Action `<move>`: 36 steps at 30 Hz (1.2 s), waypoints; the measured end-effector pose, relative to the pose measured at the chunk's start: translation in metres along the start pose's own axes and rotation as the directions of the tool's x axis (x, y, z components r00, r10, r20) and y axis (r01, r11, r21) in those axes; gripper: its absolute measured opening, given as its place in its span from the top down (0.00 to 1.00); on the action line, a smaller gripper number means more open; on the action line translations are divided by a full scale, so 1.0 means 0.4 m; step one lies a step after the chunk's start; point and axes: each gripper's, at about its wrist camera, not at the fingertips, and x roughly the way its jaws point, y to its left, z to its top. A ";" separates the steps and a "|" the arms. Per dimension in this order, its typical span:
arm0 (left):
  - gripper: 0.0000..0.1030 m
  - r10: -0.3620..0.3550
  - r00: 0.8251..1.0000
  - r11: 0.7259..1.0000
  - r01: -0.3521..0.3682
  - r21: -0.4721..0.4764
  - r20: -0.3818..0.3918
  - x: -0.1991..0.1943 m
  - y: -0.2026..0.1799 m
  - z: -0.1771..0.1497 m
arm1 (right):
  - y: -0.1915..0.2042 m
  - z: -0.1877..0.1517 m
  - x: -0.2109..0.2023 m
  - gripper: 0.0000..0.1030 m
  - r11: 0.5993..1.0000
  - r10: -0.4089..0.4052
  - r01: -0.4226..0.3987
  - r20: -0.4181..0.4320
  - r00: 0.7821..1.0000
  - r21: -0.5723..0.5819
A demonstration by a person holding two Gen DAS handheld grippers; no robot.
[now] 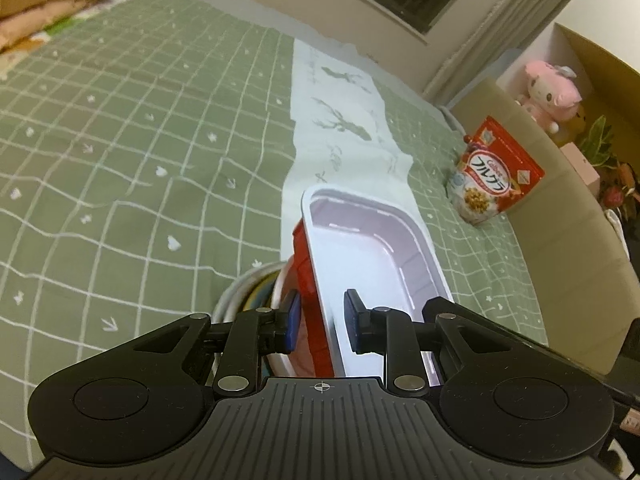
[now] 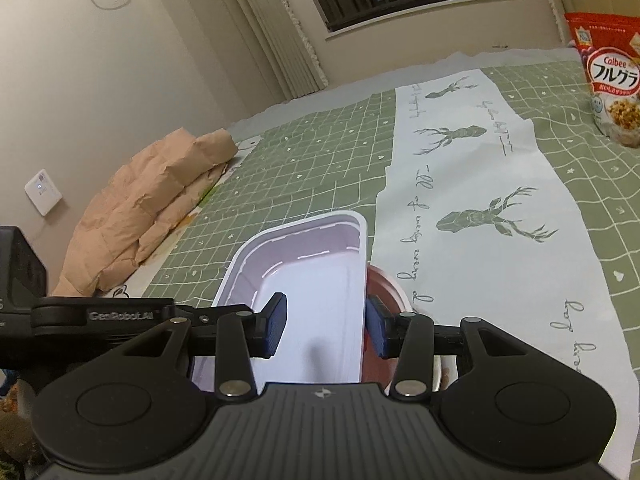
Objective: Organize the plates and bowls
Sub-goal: 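Lower the rectangular tray onto the white bowl rim and settle it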
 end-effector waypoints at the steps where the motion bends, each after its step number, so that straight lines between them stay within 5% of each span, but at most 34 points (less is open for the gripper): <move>1: 0.74 0.006 1.000 1.000 -0.006 0.005 0.008 -0.006 -0.001 0.000 | 0.002 0.001 0.002 0.58 1.000 -0.004 0.004 -0.001 1.000 -0.005; 36: 0.74 0.043 0.999 0.999 -0.043 0.025 0.030 -0.031 0.018 -0.007 | 0.000 -0.021 0.008 0.58 1.000 -0.017 0.017 -0.035 0.999 -0.016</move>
